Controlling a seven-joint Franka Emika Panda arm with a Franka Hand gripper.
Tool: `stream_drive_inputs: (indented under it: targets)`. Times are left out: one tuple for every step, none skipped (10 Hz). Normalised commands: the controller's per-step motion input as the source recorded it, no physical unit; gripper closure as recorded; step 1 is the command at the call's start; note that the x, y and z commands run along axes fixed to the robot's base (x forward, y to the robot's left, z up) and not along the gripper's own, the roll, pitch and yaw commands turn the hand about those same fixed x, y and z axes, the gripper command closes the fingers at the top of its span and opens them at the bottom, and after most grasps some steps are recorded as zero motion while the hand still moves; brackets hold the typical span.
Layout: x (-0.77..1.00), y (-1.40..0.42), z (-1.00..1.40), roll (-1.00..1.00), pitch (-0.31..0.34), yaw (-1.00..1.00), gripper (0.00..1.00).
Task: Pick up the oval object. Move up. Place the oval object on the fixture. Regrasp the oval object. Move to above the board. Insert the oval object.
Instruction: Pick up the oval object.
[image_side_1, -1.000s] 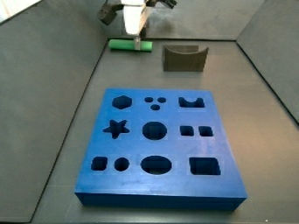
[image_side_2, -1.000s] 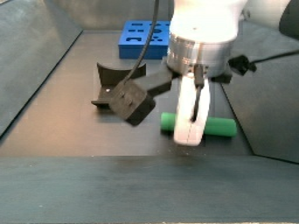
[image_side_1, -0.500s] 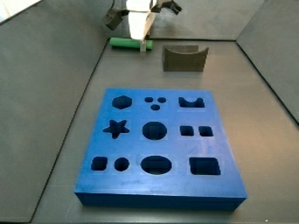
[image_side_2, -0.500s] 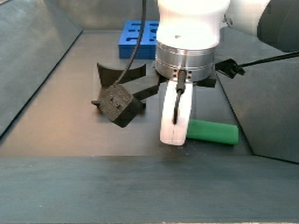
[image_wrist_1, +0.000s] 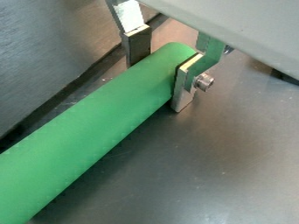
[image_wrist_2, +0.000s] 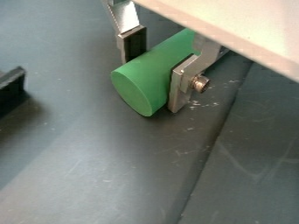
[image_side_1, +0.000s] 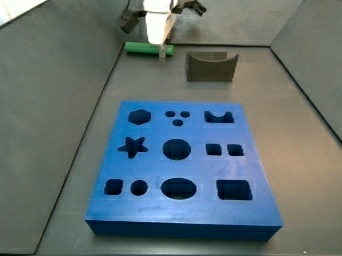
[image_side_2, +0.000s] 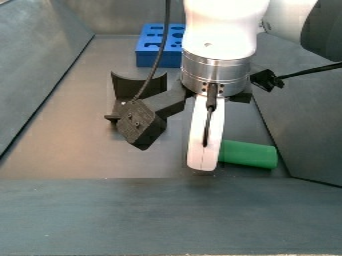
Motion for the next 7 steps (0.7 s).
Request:
stream_drive_inputs:
  targets:
    - [0.0,0.0,0.0,0.0,0.0,0.0,1.0]
    - [0.0,0.0,0.0,0.0,0.0,0.0,1.0]
    - [0.0,0.0,0.0,0.0,0.0,0.0,1.0]
    - [0.0,0.0,0.0,0.0,0.0,0.0,1.0]
    - [0.0,0.0,0.0,0.0,0.0,0.0,1.0]
    - [0.0,0.0,0.0,0.0,0.0,0.0,1.0]
    - [0.0,0.0,0.0,0.0,0.0,0.0,1.0]
